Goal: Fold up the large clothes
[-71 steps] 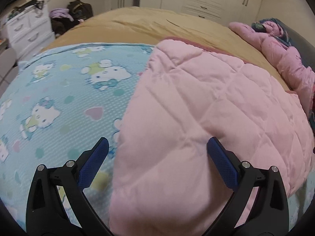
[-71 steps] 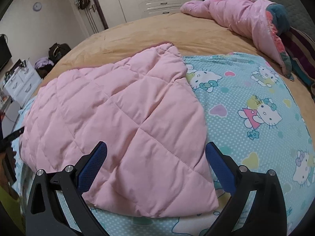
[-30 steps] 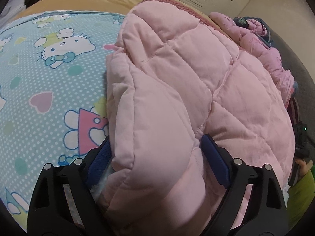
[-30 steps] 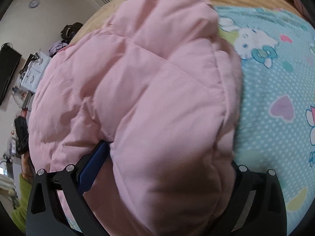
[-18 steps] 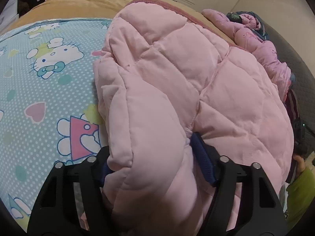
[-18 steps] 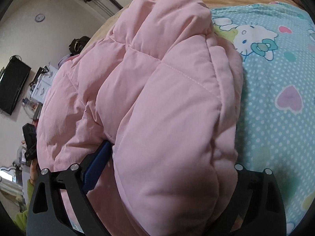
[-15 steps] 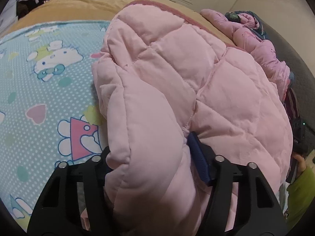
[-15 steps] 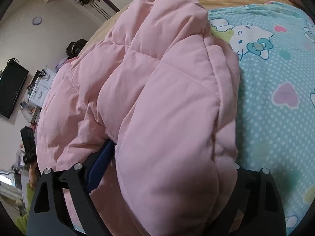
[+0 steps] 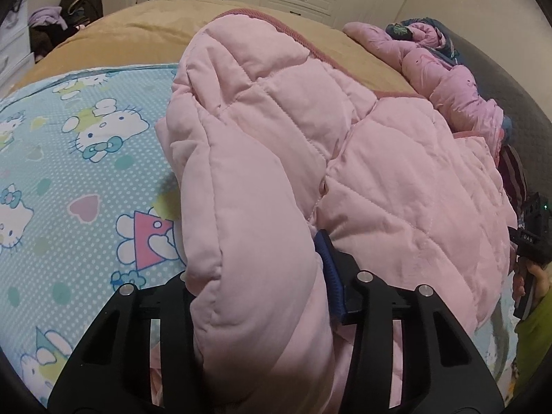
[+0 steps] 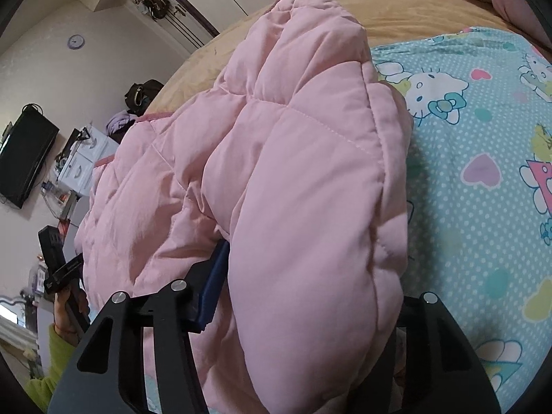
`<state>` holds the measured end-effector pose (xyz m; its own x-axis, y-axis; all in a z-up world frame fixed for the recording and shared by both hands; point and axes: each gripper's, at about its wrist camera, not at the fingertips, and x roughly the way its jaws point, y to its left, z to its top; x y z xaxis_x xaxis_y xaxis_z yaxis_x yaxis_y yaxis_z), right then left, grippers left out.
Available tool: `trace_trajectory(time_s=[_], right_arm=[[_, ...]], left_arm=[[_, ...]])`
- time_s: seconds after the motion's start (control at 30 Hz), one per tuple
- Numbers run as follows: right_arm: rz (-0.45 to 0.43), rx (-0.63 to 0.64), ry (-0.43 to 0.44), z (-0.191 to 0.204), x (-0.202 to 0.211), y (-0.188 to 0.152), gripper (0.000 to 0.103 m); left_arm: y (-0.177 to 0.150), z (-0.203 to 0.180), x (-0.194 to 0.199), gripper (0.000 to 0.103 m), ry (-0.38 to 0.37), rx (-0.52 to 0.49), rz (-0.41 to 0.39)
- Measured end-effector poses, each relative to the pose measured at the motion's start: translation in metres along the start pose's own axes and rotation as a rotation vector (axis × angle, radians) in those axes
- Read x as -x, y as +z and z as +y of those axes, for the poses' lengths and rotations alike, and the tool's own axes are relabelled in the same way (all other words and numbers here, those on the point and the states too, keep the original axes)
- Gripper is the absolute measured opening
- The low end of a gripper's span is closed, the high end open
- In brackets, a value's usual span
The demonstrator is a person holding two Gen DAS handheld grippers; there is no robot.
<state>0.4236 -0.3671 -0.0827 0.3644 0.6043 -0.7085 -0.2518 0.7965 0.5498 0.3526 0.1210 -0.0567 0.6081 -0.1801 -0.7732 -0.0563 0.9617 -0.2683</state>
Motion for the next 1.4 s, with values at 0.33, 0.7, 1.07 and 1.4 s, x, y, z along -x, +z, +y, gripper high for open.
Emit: trace_trajectory(time_s=[0.33, 0.7, 1.07, 1.4], right_arm=[[-0.032, 0.034, 0.034, 0.009, 0.053, -0.018, 0.051], [-0.046, 0.061, 0.071, 0.035, 0.079, -0.055, 0.051], [-0.047, 0.052, 0.092, 0.046, 0.086, -0.074, 0.05], [-0.042, 0.047, 0.062, 0.043, 0.079, -0.081, 0.05]], left_arm=[[-0.013, 0.003, 0.031, 0.035, -0.001, 0.014, -0.007], [-0.028, 0.004, 0.073, 0.034, 0.037, -0.018, 0.012], [-0.047, 0.011, 0.092, 0.034, 0.053, -0.021, 0.022], [-0.055, 0.015, 0.089, 0.034, 0.069, -0.042, 0.037]])
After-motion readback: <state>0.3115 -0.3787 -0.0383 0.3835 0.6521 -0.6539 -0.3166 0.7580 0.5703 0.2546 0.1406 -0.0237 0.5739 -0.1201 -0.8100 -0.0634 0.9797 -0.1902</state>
